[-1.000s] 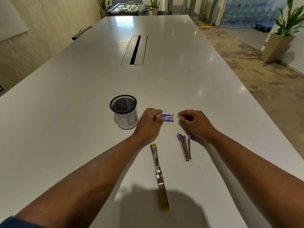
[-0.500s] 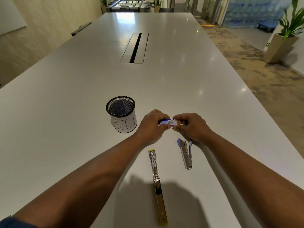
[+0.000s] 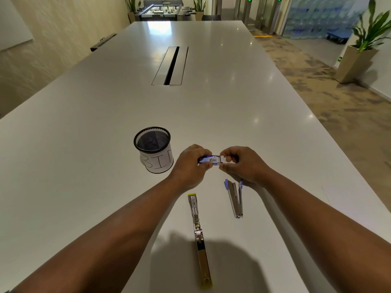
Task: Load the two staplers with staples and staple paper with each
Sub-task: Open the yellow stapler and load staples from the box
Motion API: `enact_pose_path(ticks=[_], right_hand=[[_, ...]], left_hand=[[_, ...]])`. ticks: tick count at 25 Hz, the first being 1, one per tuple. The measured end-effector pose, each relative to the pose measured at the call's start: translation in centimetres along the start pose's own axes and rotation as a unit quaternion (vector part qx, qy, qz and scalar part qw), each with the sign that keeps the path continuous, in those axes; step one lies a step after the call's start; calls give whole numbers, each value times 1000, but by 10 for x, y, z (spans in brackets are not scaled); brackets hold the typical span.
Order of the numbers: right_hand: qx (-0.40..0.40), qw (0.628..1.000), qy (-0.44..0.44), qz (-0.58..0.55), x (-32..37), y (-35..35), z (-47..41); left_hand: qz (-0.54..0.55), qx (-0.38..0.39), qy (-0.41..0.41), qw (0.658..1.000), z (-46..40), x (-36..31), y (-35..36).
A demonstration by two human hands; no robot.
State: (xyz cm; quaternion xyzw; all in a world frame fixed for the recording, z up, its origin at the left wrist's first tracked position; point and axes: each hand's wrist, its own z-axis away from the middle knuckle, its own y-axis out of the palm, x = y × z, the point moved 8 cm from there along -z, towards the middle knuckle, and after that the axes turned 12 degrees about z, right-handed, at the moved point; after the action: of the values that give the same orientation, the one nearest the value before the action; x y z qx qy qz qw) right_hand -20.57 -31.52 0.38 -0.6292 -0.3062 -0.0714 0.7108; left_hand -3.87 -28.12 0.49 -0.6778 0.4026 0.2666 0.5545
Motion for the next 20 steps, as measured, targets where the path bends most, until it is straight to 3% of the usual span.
enact_pose_path(ticks=[7, 20], right_hand=[[-54, 997, 36, -37, 0, -8, 4], [-36, 994, 99, -43, -2, -1, -4]], left_hand=[[4, -2, 3, 1000, 0, 0, 0], [-2, -5, -1, 1000, 1, -2, -1]])
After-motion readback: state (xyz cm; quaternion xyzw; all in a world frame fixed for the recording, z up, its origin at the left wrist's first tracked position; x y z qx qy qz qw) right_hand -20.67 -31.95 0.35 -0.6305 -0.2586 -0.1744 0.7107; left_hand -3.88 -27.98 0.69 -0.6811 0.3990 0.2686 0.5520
